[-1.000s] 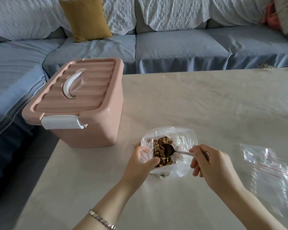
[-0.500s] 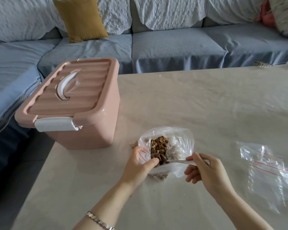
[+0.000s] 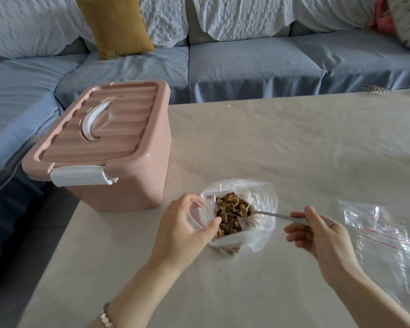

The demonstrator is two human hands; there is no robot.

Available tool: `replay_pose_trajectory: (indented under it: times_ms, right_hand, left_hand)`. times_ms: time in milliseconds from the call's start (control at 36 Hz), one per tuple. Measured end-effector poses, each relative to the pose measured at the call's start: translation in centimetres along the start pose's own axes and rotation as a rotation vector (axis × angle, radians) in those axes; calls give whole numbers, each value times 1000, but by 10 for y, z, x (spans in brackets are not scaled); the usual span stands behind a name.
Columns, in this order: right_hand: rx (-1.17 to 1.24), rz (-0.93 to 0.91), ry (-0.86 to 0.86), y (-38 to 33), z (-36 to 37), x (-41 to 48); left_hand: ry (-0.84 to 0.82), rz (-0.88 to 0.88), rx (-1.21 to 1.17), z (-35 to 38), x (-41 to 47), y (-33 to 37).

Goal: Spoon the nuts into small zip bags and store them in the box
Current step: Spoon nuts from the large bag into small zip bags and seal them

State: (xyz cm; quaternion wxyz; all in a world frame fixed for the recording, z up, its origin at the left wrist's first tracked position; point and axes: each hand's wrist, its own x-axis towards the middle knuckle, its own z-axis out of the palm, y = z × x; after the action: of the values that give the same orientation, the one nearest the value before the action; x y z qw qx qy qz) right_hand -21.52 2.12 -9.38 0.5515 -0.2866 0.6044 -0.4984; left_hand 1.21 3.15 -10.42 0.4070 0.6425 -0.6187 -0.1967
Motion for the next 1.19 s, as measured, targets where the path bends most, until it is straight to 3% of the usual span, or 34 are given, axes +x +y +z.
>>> replay_pose_trajectory:
  times_ms: [194, 750, 917, 1083, 1194]
  right_hand:
    - [-106, -111, 12, -38, -3, 9]
    - [-486, -189, -251, -77, 45, 12]
    - [-702, -427, -345, -92, 69, -1]
    - [-945, -894, -488, -91, 70, -29]
    - [-753, -996, -379, -84, 53, -24]
  left_hand:
    - [-194, -117, 39, 14, 8, 3]
    - [-250, -113, 136, 24, 7, 13]
    - [-294, -88, 188, 26, 8, 14]
    - [-79, -84, 73, 25, 7, 7]
    - [22, -163, 8, 23, 5, 2]
